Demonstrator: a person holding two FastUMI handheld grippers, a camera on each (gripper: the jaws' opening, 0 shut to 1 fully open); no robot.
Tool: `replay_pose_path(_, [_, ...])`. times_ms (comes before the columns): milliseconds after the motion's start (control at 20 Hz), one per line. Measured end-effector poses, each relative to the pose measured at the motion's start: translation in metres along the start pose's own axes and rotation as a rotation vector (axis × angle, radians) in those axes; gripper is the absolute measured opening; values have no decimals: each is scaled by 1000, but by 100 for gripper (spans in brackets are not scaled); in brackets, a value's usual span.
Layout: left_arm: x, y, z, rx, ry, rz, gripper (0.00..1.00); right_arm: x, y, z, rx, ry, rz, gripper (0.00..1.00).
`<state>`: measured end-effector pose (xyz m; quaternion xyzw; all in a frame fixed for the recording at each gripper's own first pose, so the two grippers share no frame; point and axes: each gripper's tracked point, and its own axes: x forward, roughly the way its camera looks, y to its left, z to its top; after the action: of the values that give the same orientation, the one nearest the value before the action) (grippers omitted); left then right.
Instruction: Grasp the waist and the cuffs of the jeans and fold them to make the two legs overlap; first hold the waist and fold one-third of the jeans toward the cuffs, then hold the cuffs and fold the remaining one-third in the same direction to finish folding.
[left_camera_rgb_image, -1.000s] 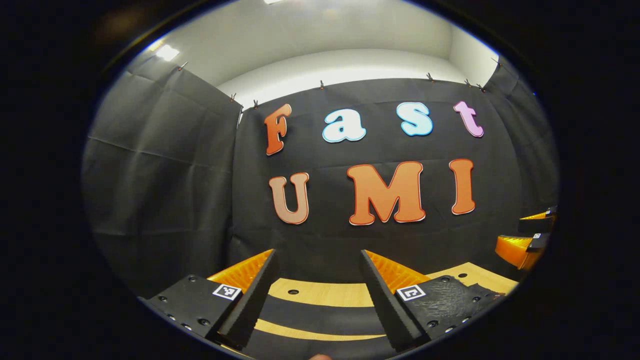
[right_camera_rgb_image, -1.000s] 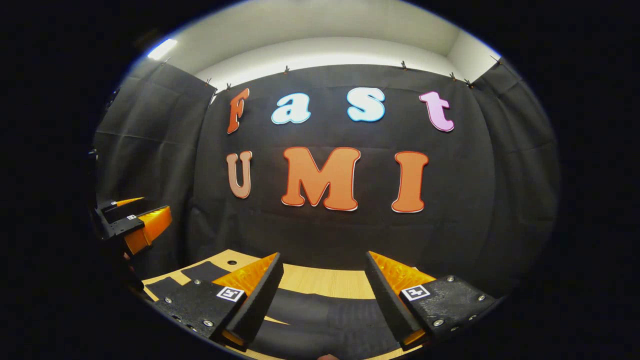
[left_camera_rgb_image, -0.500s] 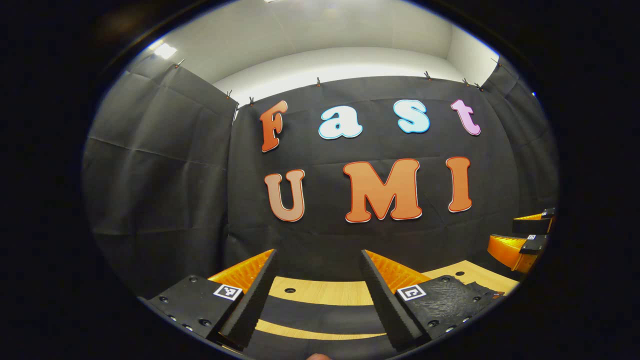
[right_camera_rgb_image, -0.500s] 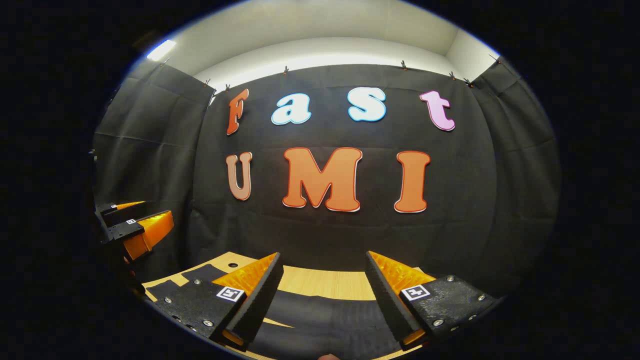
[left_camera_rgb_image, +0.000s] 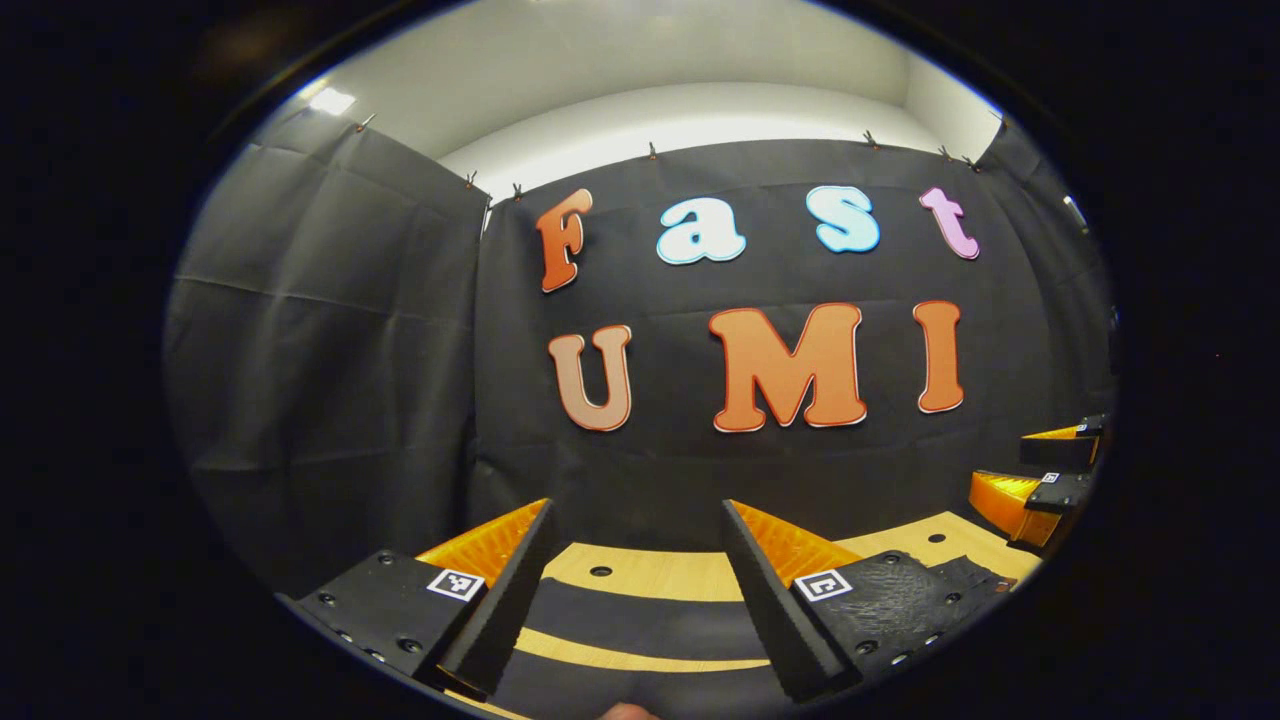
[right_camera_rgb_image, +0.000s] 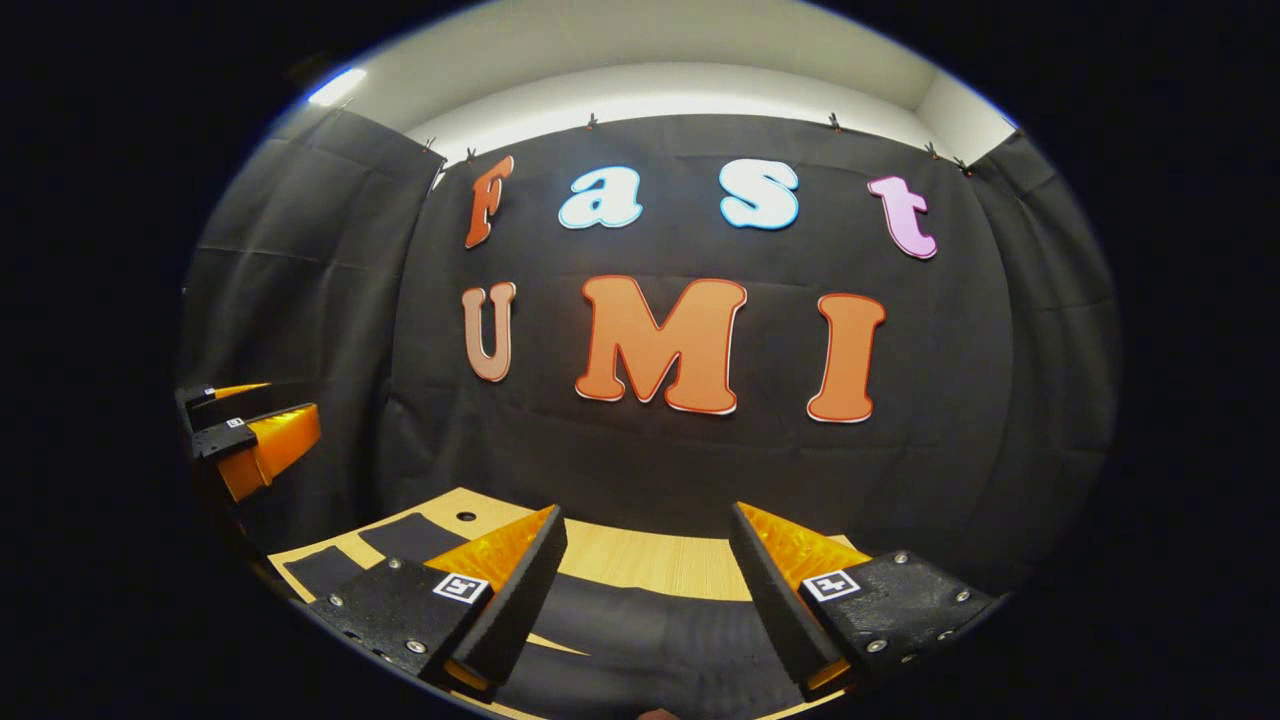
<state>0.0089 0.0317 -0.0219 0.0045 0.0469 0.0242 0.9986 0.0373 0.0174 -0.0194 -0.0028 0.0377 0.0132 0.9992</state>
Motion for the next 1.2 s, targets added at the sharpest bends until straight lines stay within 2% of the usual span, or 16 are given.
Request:
replay_pose_path(100, [8,13,-16,0,47,28,96,2,-1,-23,47,80,14,98])
replay_pose_path(200, [14,29,-36,-11,106,59,96,1,-15,-47,73,151,-8,98])
replay_pose_path(400, [27,64,-80,-39,247,129,97,3,-58,-81,88,257,-96,98])
replay_pose_path(550, [33,93,-130,-98,407,179,97,-5,-92,-122,128,382,-157,99])
replay_pose_path(650, [29,113,-167,-121,527,222,98,-10,-98,-159,181,491,-129,98])
replay_pose_path(750, [27,132,-204,-125,628,262,98,-22,-105,-205,273,649,-126,98])
replay_pose_path(800, [27,138,-216,-125,663,275,98,-26,-113,-222,319,692,-145,94])
replay_pose_path(850, [30,141,-226,-123,687,286,98,-25,-121,-233,348,712,-172,99])
replay_pose_path(1000, [24,153,-257,-132,803,325,96,-38,-158,-265,356,774,-270,98])
replay_pose_path(1100, [25,154,-276,-169,859,337,99,-40,-172,-280,387,820,-311,99])
replay_pose_path(1200, [21,159,-285,-213,921,361,99,-44,-186,-304,493,874,-349,99])
